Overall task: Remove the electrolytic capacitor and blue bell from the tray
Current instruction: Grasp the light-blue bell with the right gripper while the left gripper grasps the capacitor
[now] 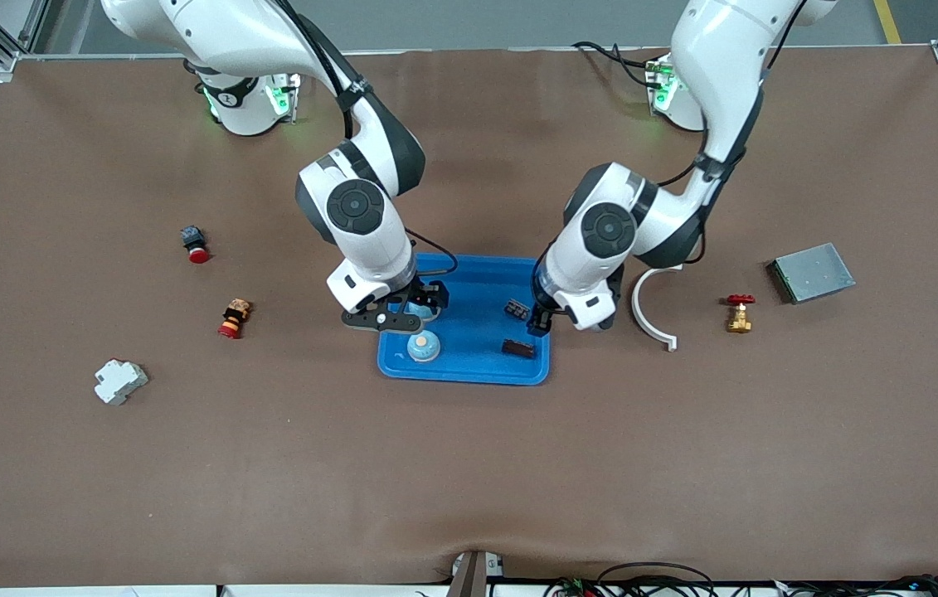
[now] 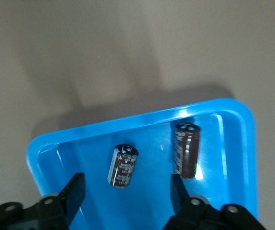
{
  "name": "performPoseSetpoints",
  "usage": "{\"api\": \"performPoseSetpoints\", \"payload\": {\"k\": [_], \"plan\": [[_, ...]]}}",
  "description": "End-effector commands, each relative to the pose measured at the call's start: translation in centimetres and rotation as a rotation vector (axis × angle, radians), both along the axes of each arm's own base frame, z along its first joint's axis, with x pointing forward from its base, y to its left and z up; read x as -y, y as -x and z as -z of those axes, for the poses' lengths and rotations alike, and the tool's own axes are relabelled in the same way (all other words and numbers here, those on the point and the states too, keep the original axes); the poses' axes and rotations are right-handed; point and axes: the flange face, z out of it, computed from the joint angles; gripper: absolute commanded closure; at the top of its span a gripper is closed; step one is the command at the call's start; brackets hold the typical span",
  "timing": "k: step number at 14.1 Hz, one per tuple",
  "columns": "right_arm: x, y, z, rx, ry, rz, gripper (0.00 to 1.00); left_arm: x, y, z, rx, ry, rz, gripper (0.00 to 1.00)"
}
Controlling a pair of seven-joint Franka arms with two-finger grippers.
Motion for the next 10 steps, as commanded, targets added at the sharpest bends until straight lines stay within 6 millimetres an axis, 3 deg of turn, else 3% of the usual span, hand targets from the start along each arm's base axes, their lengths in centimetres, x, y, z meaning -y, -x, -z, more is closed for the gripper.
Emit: {"api": "performPoseSetpoints", "payload": {"k": [1,3,8,10], "plan": [[-1.1,1.1,1.8,-0.016,0.021,-0.049,0.00,0.9,-0.4,1.9,0.013,-0.032,0.043,0.22],[-1.4,1.6,2.2,-0.036,0.035,-0.070,0.00,2.3,0.6,4.1,0.003,-0.054,0.081,0.25],[-1.6,2.0,4.3,-0.061,0.054,-0.096,0.00,2.9,0.6,4.6,0.002,-0.055,0.093,0.37],[-1.6,2.1,5.2,-0.070,0.060,-0.095,0.00,3.3,1.1,5.9,-0.014,-0.062,0.098,0.42]]}}
